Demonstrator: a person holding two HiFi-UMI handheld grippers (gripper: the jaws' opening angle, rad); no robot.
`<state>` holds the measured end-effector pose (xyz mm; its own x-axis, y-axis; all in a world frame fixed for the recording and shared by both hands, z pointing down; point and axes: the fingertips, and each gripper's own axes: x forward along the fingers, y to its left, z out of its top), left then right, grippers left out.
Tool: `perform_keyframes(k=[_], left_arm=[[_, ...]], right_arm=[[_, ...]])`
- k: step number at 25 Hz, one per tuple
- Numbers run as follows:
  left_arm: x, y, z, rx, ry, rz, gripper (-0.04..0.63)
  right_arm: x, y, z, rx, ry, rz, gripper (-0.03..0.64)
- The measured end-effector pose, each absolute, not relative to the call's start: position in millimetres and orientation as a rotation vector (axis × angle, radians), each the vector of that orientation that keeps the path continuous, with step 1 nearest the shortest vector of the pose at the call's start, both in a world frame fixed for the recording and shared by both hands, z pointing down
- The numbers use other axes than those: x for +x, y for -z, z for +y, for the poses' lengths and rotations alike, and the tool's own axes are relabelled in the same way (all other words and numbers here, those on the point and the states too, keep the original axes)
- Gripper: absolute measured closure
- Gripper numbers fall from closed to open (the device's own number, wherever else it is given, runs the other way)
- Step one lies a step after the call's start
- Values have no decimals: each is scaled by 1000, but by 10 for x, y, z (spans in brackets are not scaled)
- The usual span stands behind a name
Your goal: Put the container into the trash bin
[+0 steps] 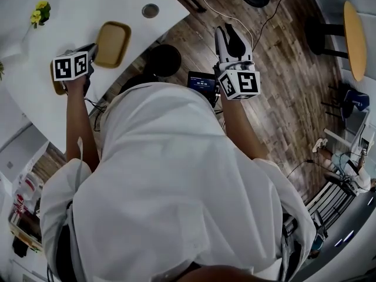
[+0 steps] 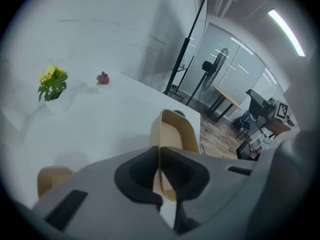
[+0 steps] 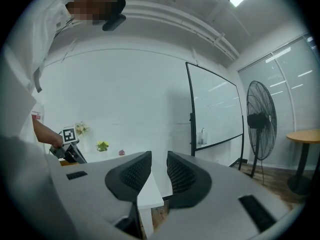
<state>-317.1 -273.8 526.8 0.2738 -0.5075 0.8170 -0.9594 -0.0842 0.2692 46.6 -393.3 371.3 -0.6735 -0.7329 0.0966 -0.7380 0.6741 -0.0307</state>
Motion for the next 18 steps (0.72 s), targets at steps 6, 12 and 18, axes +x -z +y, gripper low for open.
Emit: perform_keyframes(k=[6, 12, 18], left_arm=[[-2637, -5013, -2648, 1783, -598, -1385, 572], [-1861, -4780, -2600, 1865, -349, -1368, 572], [-1134, -4778, -2407, 1877, -216, -1340, 572]], right_arm=[[1009, -3683, -3607, 1275, -97, -2814, 503], [1680, -3730, -3226, 1332, -63, -2804, 506], [2338, -3848, -2873, 1363, -43, -2784, 511]])
